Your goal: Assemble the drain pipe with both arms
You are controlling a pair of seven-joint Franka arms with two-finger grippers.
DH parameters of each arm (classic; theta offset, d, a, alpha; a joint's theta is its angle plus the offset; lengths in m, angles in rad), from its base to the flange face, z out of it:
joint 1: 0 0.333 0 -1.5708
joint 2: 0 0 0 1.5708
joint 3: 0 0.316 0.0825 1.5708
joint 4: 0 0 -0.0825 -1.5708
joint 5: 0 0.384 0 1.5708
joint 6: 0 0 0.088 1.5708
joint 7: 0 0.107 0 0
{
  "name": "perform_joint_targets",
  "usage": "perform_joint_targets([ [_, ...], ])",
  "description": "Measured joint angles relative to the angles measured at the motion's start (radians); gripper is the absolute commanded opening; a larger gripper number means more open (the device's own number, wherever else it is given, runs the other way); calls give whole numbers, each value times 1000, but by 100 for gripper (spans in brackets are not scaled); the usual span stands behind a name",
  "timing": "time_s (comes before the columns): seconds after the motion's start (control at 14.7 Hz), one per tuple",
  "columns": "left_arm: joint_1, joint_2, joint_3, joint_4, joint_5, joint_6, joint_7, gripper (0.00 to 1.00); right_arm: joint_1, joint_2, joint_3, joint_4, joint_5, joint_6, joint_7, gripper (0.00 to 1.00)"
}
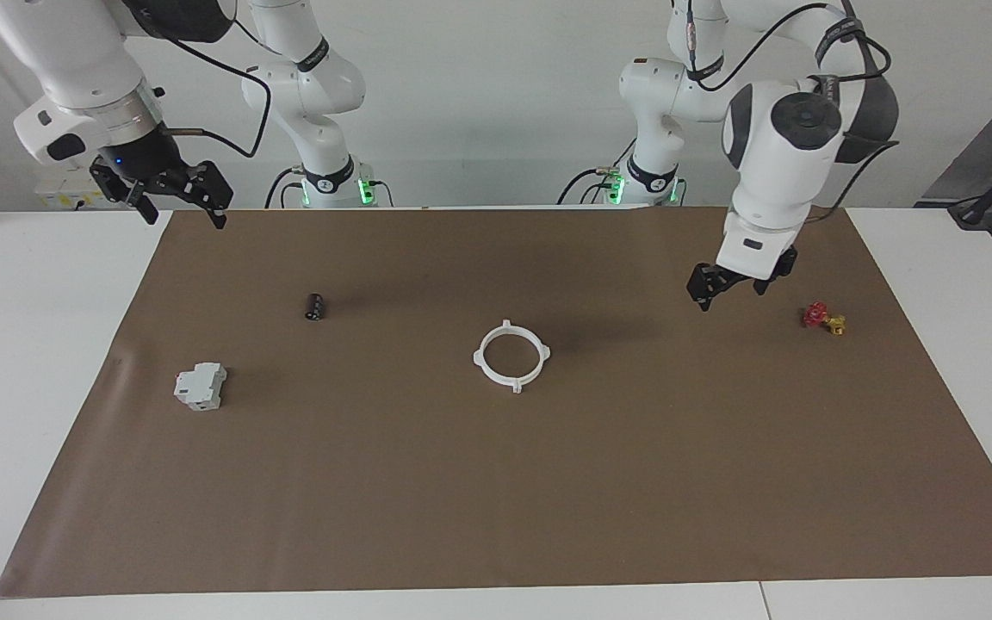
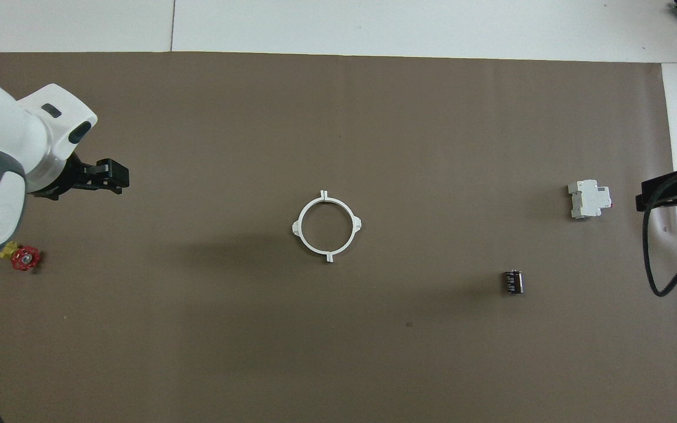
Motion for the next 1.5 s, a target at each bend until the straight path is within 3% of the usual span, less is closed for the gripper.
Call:
perform_joint_targets([
  [0.34,140,-31,5,0,-101,-23,260,100,0,0,0,0,0,0,0,100],
  [0.68,147,-50,3,6,-150,-69,370,100,0,0,0,0,0,0,0,100],
  [1.23,143,-65,-20,42,-163,-66,381,100,0,0,0,0,0,0,0,100],
  [1.5,128,-65,-32,60,-163,-66,278,100,0,0,0,0,0,0,0,100],
])
